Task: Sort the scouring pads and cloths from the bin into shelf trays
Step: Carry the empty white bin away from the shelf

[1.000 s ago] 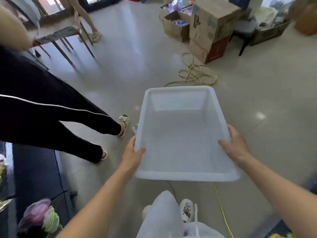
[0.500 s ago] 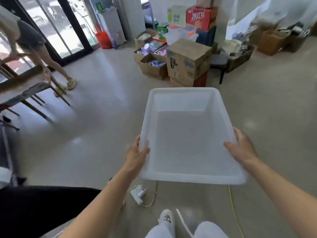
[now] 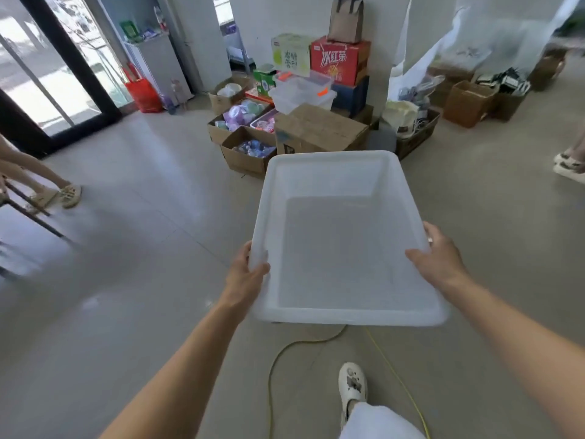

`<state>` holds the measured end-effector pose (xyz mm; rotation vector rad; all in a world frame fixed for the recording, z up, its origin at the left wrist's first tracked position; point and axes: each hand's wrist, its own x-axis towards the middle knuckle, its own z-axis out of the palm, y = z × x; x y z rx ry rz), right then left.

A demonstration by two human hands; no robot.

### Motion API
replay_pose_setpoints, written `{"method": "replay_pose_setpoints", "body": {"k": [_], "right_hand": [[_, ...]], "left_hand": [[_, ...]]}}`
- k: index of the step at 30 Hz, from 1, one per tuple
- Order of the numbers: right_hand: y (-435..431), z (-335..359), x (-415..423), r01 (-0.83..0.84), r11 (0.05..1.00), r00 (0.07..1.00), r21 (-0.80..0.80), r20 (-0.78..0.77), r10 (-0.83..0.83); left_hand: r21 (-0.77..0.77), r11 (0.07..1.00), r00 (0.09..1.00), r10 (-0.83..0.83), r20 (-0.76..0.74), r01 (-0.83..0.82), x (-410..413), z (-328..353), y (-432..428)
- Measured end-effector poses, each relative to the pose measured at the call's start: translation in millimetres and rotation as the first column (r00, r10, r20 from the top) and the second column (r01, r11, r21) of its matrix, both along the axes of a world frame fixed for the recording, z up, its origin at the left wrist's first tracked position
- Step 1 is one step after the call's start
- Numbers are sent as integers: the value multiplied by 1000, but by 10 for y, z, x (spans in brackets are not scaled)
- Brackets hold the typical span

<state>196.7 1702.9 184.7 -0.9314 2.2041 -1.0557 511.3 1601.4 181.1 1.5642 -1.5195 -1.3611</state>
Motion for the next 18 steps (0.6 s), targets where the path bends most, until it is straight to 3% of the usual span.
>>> {"method": "replay_pose_setpoints", "body": {"k": [11, 18], "right_hand": [[-2122, 196, -763, -15, 999, 999, 47, 29, 14], [-3677, 24, -749, 73, 997, 996, 31, 39, -75]], "left_hand": [[28, 999, 999, 29, -33, -28, -798, 123, -2110], [34, 996, 996, -87, -12, 87, -873, -8, -3955]]}}
